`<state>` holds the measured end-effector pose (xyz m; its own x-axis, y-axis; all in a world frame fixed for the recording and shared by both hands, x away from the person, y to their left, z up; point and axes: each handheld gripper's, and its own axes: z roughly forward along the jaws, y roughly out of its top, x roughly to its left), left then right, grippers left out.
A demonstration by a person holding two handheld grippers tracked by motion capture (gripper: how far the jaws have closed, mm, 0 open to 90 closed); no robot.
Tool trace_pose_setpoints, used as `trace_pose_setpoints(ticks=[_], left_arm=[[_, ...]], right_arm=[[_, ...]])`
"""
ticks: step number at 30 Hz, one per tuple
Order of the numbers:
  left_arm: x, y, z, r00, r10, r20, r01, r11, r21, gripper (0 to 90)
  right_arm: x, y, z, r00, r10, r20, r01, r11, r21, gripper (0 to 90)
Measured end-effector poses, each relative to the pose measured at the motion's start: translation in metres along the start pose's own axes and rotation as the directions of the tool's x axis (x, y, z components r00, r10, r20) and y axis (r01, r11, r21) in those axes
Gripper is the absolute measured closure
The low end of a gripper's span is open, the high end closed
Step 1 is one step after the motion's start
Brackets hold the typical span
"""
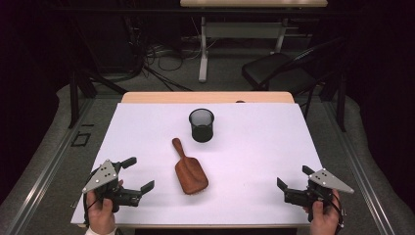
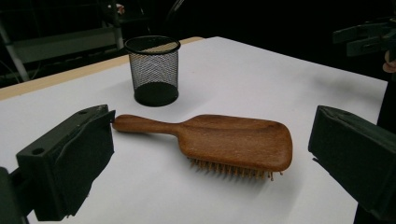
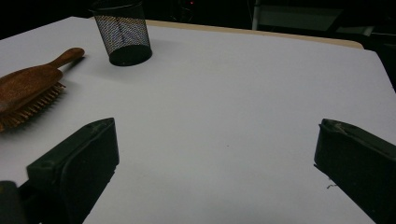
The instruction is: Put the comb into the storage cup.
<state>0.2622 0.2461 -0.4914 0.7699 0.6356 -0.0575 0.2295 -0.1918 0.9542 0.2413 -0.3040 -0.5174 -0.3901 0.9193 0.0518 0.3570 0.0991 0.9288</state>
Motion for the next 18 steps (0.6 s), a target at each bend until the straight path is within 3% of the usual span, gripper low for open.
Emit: trace_pose_setpoints(ticks=[5, 12, 18], left_arm=[[0.0008, -0.0022, 0.0028, 0.9998, -0.017, 0.012, 0.017, 0.9998, 0.015, 0.3], [-0.0013, -0.0028, 0.0064, 0.9991, -0.02, -0.036, 0.021, 0.999, 0.04, 0.3], [-0.0002, -0.007, 0.0088, 0.9941, -0.07, -0.083, 0.076, 0.9942, 0.076, 0.3]], right_arm=[[0.0, 0.0, -0.0006, 1.0, 0.003, -0.005, -0.003, 1.0, 0.001, 0.0], [0.0029, 0.001, 0.0008, 0.9999, -0.006, -0.009, 0.006, 1.0, 0.003, 0.0], [0.0053, 0.0037, 0.0083, 0.9999, -0.001, -0.015, 0.002, 1.0, 0.01, 0.0]])
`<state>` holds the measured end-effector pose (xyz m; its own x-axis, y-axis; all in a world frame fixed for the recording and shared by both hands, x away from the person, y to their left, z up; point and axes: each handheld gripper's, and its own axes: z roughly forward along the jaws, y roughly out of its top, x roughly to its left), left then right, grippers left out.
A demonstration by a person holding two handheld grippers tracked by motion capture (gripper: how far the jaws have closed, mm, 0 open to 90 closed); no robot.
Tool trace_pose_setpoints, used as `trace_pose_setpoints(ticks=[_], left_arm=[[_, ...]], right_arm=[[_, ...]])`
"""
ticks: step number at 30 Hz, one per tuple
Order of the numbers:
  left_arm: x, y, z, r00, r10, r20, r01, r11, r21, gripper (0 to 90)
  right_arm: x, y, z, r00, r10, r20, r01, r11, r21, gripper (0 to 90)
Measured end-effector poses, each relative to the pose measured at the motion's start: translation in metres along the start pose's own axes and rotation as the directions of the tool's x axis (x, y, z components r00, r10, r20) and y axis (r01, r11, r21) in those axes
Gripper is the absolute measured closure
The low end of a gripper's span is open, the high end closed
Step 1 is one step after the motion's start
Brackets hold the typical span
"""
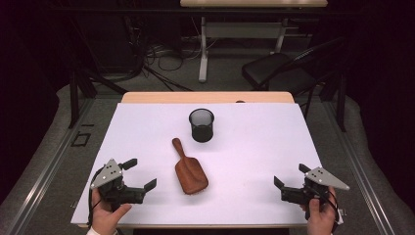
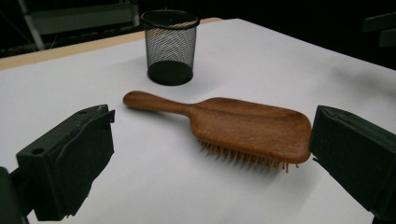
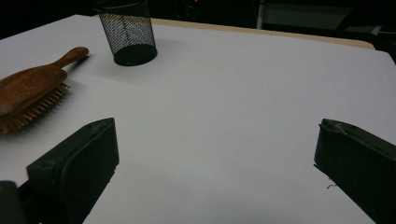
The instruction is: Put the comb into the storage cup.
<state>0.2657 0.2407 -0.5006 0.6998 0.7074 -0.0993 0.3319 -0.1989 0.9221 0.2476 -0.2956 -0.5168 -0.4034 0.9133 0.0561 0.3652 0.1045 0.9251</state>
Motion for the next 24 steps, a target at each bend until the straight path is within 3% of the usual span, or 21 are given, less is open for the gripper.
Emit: trace_pose_setpoints(ticks=[5, 13, 18, 24], left_arm=[[-0.002, 0.0, -0.004, 0.9993, -0.016, -0.033, 0.016, 0.9998, 0.008, 0.3], [0.0, 0.004, -0.006, 0.9977, -0.06, -0.033, 0.06, 0.9982, -0.006, 0.3], [0.006, 0.009, -0.002, 0.995, -0.095, -0.03, 0.095, 0.9953, 0.015, 0.3], [0.009, 0.02, 0.004, 0.9936, -0.111, -0.023, 0.111, 0.9935, 0.026, 0.3]], right_arm=[[0.004, 0.001, 0.005, 0.9998, -0.017, -0.009, 0.017, 1.0, 0.013, 0.0], [0.007, 0.0, 0.009, 0.999, -0.041, -0.019, 0.041, 0.999, 0.019, 0.0], [0.007, 0.0, 0.009, 0.9991, -0.037, -0.021, 0.037, 0.999, 0.023, 0.0], [0.009, 0.0, 0.01, 0.9993, -0.03, -0.024, 0.031, 0.999, 0.025, 0.0]])
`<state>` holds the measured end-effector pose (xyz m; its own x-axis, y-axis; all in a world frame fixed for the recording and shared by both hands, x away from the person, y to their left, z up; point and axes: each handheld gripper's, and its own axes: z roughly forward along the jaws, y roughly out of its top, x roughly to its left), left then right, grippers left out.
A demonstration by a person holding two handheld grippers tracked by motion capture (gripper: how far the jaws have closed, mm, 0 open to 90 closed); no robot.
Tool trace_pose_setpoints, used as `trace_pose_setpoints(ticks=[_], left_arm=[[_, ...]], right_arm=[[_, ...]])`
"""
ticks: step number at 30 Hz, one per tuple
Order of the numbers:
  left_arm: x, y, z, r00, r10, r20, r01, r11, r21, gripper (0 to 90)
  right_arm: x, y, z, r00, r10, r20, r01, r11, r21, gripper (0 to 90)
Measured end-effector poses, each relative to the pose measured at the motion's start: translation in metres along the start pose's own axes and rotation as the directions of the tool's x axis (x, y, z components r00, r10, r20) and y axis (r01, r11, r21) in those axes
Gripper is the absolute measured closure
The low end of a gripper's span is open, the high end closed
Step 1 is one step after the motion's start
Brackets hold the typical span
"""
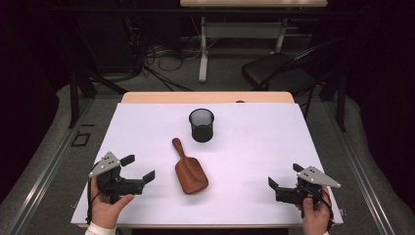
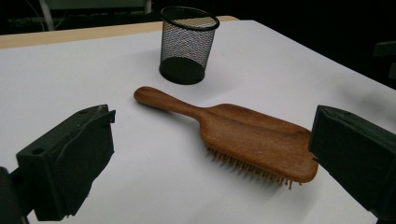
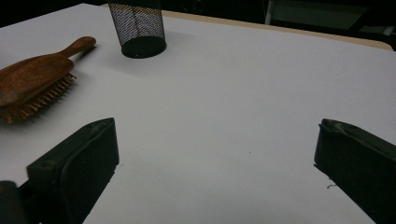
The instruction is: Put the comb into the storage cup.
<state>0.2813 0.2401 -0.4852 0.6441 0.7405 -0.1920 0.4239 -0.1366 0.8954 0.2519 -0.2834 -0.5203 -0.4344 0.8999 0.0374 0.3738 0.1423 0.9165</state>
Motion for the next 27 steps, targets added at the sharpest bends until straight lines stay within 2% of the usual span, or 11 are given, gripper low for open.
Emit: trace_pose_setpoints(ticks=[8, 12, 22, 27], left_arm=[[-0.002, 0.018, 0.016, 0.9992, 0.04, 0.004, -0.04, 0.9986, 0.035, 0.4], [-0.004, 0.028, 0.023, 0.9987, 0.05, -0.009, -0.049, 0.9975, 0.051, 0.4], [-0.002, 0.048, 0.041, 0.9984, 0.053, -0.02, -0.051, 0.9945, 0.092, 4.3], [0.0, 0.057, 0.047, 0.9987, 0.042, -0.028, -0.039, 0.9946, 0.096, 11.5]], right_arm=[[0.0, -0.001, 0.0, 1.0, 0.0, 0.002, 0.0, 1.0, 0.012, 0.0], [0.0, -0.001, 0.001, 1.0, -0.001, 0.001, 0.001, 1.0, 0.016, 0.0], [-0.001, -0.002, 0.002, 1.0, -0.009, 0.002, 0.009, 1.0, 0.019, 0.0], [0.0, -0.002, 0.002, 1.0, -0.008, -0.002, 0.008, 1.0, 0.024, 0.0]])
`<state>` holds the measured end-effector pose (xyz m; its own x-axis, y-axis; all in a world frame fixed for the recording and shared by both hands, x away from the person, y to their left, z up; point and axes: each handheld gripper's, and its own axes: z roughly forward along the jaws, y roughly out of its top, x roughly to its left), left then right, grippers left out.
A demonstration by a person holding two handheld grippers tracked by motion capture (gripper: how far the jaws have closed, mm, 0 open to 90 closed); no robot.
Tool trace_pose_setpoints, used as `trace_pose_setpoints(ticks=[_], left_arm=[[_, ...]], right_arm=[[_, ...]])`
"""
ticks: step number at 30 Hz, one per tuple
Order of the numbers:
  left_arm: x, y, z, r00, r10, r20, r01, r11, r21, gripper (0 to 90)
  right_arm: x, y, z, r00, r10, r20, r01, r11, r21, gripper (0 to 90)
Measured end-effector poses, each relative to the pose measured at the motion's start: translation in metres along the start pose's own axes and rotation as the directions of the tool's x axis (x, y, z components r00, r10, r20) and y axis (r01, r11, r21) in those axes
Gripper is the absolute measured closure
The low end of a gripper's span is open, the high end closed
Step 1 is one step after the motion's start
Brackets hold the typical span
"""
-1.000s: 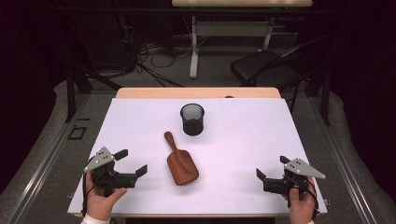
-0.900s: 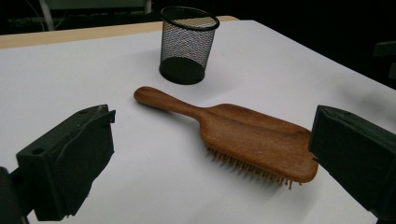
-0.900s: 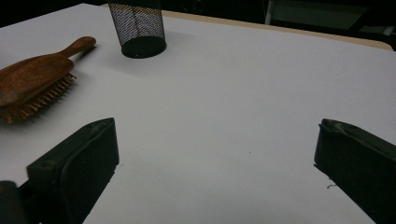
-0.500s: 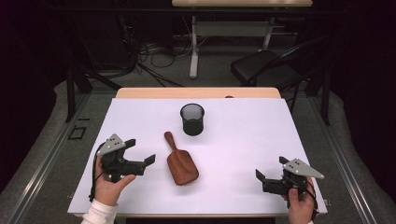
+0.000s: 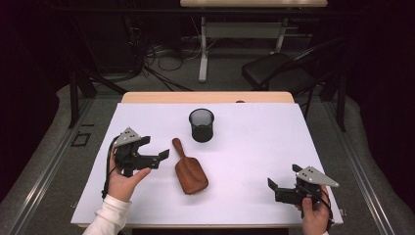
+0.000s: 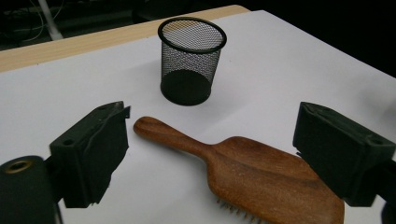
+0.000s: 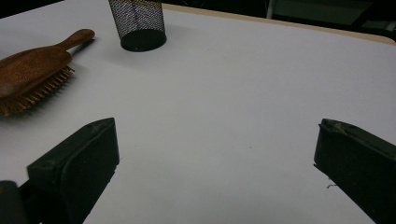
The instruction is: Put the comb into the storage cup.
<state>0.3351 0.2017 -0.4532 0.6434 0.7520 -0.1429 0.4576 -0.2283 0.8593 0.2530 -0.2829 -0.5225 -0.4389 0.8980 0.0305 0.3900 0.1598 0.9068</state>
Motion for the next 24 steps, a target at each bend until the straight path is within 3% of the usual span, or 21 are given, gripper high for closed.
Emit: trace_pose_setpoints(ticks=[17, 24], left_arm=[[0.006, 0.025, 0.024, 0.9983, -0.007, -0.057, 0.009, 0.9991, 0.041, 34.0], [0.008, 0.03, 0.032, 0.9951, -0.042, -0.09, 0.046, 0.9978, 0.047, 46.5]], right_arm=[[-0.002, -0.001, 0.001, 1.0, -0.008, -0.004, 0.008, 1.0, 0.012, 0.0], [-0.002, -0.001, 0.002, 0.9999, -0.002, -0.01, 0.002, 1.0, 0.01, 0.0]])
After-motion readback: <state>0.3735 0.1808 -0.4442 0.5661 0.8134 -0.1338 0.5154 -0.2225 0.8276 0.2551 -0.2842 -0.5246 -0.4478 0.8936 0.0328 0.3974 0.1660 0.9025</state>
